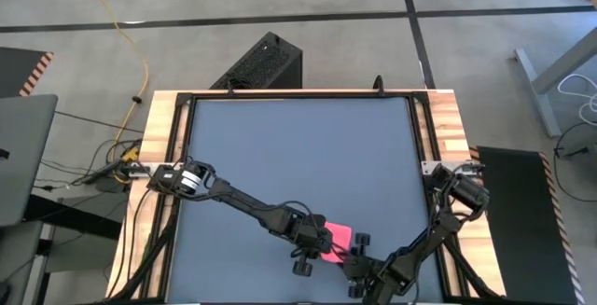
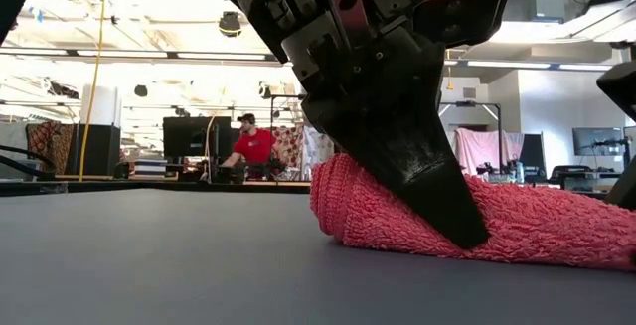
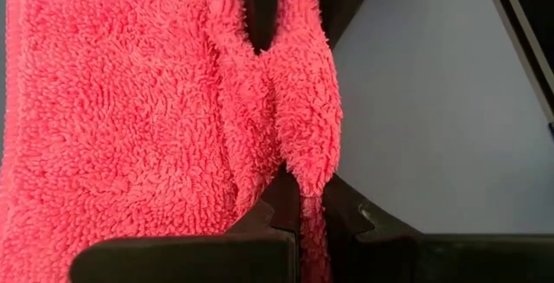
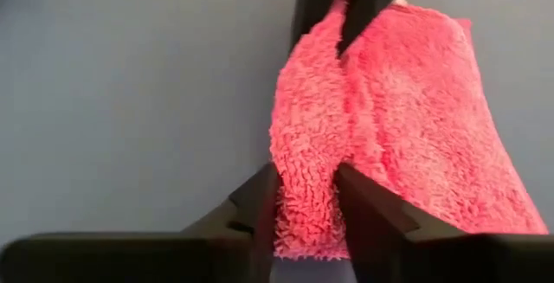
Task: Roll towel
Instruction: Roll the microfiber towel
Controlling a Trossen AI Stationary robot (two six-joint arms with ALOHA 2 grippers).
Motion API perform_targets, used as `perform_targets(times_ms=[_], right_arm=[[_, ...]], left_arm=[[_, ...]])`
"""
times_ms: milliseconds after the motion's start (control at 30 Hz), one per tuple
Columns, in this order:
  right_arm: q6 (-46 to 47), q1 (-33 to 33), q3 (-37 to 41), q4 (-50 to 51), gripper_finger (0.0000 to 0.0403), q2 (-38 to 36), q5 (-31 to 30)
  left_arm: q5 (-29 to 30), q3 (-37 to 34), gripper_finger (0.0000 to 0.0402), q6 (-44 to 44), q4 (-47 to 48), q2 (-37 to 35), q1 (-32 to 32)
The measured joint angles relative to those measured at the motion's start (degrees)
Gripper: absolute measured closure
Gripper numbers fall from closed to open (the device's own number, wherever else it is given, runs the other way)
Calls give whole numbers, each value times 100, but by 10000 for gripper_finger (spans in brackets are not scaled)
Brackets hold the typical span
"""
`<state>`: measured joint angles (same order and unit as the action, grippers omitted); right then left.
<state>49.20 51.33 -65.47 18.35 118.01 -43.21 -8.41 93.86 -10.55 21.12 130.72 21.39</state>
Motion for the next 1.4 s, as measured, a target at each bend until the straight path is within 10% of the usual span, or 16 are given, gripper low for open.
perform_targets(times_ms=[267, 700, 1133, 1400], right_arm=[[682, 62, 24, 87, 376, -285, 217], [2855, -52, 35, -260, 369, -585, 1190], [4723, 25, 747, -1141, 369, -623, 1022], [5087, 3, 1258, -1964, 369, -629, 1206]], left_arm=[[-246, -2, 401, 36, -215, 13, 37], [-426, -37, 395, -223, -331, 46, 73], [-701, 75, 286, 314, -34, -22, -210], [96, 203, 274, 841, 996, -592, -310]])
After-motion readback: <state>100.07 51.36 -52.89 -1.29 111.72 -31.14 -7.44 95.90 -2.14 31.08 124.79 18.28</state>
